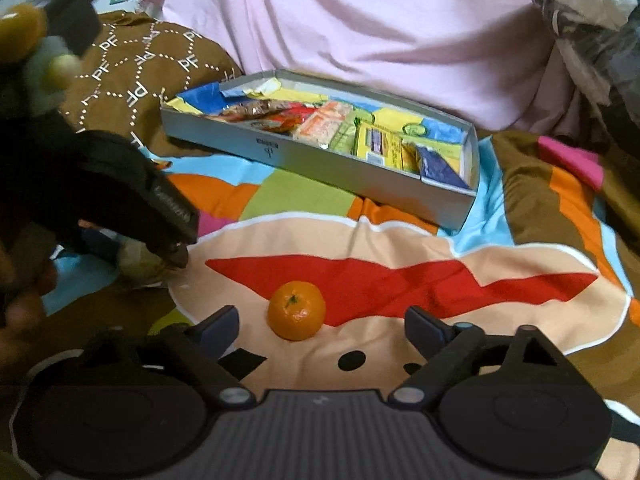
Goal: Organize snacks
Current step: 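Reach the left tool to the green-wrapped snack and grasp it, then grasp the orange with the right tool while the left tool holds the green snack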
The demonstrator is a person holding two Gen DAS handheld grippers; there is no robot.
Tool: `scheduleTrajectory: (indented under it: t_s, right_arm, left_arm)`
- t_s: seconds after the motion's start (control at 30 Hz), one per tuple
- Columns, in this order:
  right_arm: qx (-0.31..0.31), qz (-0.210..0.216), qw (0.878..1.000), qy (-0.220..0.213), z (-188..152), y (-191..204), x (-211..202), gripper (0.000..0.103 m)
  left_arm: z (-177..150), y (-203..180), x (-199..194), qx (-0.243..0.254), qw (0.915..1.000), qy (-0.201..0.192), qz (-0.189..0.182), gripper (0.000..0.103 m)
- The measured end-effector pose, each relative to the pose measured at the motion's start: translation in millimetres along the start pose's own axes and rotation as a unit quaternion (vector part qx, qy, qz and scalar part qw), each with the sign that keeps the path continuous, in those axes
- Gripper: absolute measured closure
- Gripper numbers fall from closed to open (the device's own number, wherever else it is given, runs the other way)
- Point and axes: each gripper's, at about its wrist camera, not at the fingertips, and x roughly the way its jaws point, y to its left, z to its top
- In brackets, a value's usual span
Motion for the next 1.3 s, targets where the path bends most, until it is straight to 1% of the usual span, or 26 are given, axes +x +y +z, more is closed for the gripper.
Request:
scheduleTrajectory:
  t_s: [0.07, 0.13, 0.23, 0.37, 0.47, 0.63, 0.67, 0.7, 0.8, 0.97, 1.2, 1.3]
  right_arm:
    - [0.002, -0.001, 1.0, 0.007, 0, -1, 4, 0.017]
    - [0.002, -0.003, 1.0, 0.009, -1, -2, 6, 0.019]
    - [-0.002, 0.003, 1.0, 0.005, 0, -1, 6, 0.021]
    - [-0.018, 0.011, 1.0, 0.0, 0, 4, 8, 0.03]
    - [-0.024, 0.014, 1.0, 0.009, 0, 6, 13, 0.035]
    - [-0.02, 0.018, 1.0, 0.014, 0, 6, 20, 0.041]
    - [-0.02, 0.019, 1.0, 0.014, 0, 6, 21, 0.044]
    - [-0.021, 0.021, 0.999, 0.015, 0, 7, 21, 0.05]
    - [-0.024, 0.024, 0.999, 0.018, -1, 9, 23, 0.062]
    - [-0.026, 0.025, 0.999, 0.018, -1, 11, 22, 0.064]
    - [-0.018, 0.028, 0.999, 0.011, -1, 9, 19, 0.064]
    - [-0.016, 0.022, 1.0, 0.001, -1, 9, 15, 0.064]
  left_arm:
    - [-7, -3, -2, 0.039, 0.9992, -0.007, 0.003, 0.052]
    - [-13, -5, -5, 0.082, 0.9965, -0.012, 0.004, 0.052]
    - [-16, 0, -7, 0.122, 0.9923, -0.015, -0.018, 0.052]
    - [-19, 13, -10, 0.143, 0.9877, -0.02, -0.058, 0.052]
    - [-24, 15, -11, 0.169, 0.9826, -0.029, -0.07, 0.052]
    - [-34, 14, -15, 0.193, 0.977, -0.035, -0.084, 0.052]
    - [-35, 14, -16, 0.196, 0.9758, -0.034, -0.09, 0.052]
    - [-35, 14, -16, 0.199, 0.9748, -0.033, -0.095, 0.052]
    - [-36, 14, -16, 0.204, 0.9732, -0.031, -0.102, 0.052]
    - [-33, 17, -16, 0.19, 0.9748, -0.023, -0.114, 0.052]
    - [-28, 19, -19, 0.138, 0.9832, -0.012, -0.119, 0.053]
    - [-27, 17, -27, 0.13, 0.9833, -0.025, -0.125, 0.053]
